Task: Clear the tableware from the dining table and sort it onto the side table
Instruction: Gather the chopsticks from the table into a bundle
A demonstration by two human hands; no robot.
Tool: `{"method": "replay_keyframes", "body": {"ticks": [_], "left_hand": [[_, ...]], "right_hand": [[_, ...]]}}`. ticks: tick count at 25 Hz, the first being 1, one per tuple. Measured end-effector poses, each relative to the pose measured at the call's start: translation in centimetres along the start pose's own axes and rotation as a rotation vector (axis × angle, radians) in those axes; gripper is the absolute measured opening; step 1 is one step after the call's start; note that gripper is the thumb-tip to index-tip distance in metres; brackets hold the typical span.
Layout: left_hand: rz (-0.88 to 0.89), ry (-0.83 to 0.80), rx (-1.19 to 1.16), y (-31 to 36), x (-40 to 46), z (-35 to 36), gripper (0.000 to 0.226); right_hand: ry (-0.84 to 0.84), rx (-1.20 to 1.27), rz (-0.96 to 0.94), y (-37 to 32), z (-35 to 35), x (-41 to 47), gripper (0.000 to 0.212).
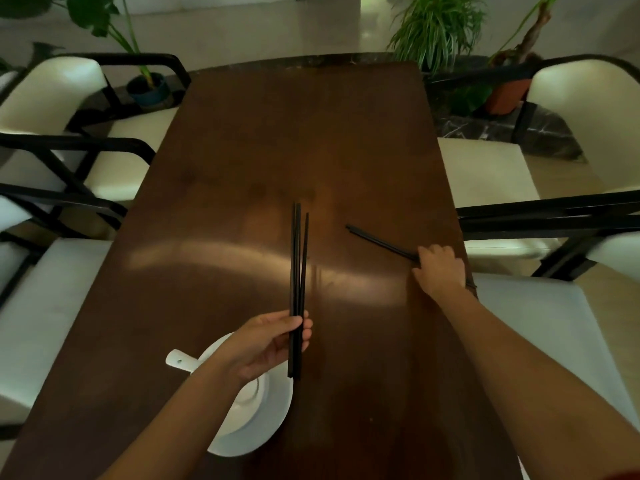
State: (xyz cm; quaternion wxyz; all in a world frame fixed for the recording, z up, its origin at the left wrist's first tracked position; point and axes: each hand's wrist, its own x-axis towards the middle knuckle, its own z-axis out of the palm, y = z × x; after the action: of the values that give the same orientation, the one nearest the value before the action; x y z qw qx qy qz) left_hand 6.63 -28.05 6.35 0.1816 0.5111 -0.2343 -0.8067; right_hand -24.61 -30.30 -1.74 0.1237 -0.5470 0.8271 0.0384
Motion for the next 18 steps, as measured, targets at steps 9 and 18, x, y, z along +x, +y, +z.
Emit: {"method": "replay_keyframes", "body": {"ticks": [9,18], "left_hand": [[0.014,0.028,-0.091,0.5,-0.2,-0.7,0.014],[-0.007,0.028,-0.046,1.2,-2.2,-2.2,0.017]], "right_hand": [[0.084,-0.053,-0.175,0.2,1.8,-1.5,0.005],[-0.287,0.747,-0.348,1.1,-8.9,-5.8,0.02]]}}
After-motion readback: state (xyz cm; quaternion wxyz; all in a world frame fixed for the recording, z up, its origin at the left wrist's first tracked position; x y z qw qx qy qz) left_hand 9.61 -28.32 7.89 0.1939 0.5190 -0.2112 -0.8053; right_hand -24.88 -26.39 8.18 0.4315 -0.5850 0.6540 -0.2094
